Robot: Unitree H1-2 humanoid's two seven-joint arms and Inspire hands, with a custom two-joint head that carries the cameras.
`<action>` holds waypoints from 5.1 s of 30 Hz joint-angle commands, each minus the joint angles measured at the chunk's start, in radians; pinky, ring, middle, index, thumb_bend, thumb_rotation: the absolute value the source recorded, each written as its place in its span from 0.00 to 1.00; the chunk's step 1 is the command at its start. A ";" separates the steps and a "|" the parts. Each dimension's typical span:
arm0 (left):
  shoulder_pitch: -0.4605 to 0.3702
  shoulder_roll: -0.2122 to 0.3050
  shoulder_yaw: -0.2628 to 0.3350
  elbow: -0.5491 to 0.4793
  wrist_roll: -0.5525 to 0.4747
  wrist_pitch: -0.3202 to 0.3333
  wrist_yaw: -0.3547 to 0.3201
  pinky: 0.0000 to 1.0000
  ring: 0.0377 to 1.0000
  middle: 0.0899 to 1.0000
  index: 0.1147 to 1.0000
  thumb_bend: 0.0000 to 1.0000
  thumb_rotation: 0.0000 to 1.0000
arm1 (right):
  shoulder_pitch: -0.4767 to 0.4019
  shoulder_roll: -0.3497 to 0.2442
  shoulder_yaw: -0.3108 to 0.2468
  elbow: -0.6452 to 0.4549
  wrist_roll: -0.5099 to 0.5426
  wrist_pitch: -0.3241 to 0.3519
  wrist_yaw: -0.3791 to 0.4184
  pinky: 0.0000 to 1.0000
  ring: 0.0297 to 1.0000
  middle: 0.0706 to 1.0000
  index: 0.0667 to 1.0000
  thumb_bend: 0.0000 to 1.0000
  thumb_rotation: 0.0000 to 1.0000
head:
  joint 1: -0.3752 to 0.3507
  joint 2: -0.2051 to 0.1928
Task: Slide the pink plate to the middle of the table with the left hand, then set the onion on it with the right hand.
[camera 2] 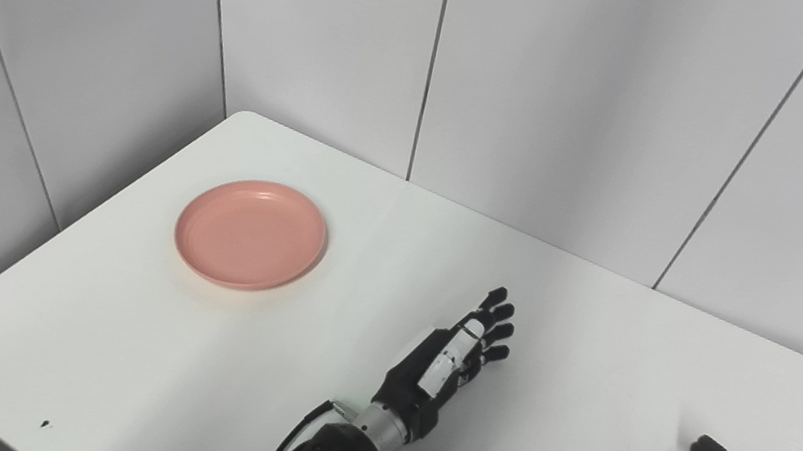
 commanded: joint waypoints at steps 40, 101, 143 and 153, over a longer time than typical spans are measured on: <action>-0.187 0.079 0.224 -0.423 0.004 0.193 0.056 0.99 0.99 1.00 0.99 0.43 1.00 | -0.031 0.048 0.016 0.034 -0.015 -0.061 -0.036 0.24 0.70 0.76 0.67 0.38 0.85 | 0.002 -0.057; -0.215 0.361 0.689 -0.232 -0.144 0.030 0.240 0.99 0.98 0.98 0.95 0.36 1.00 | -0.050 0.011 0.004 0.076 0.001 -0.082 -0.023 0.21 0.62 0.69 0.58 0.31 0.80 | 0.049 -0.051; -0.135 0.392 0.694 0.038 -0.276 0.019 0.177 0.98 0.95 0.95 0.94 0.30 1.00 | -0.046 -0.016 0.000 0.073 0.010 -0.088 -0.007 0.22 0.54 0.61 0.45 0.48 0.17 | 0.055 -0.023; -0.130 0.408 0.699 0.103 -0.328 0.027 0.129 0.97 0.95 0.95 0.94 0.31 1.00 | -0.047 -0.020 -0.001 0.074 0.005 -0.090 -0.005 0.22 0.53 0.61 0.45 0.48 0.17 | 0.058 -0.019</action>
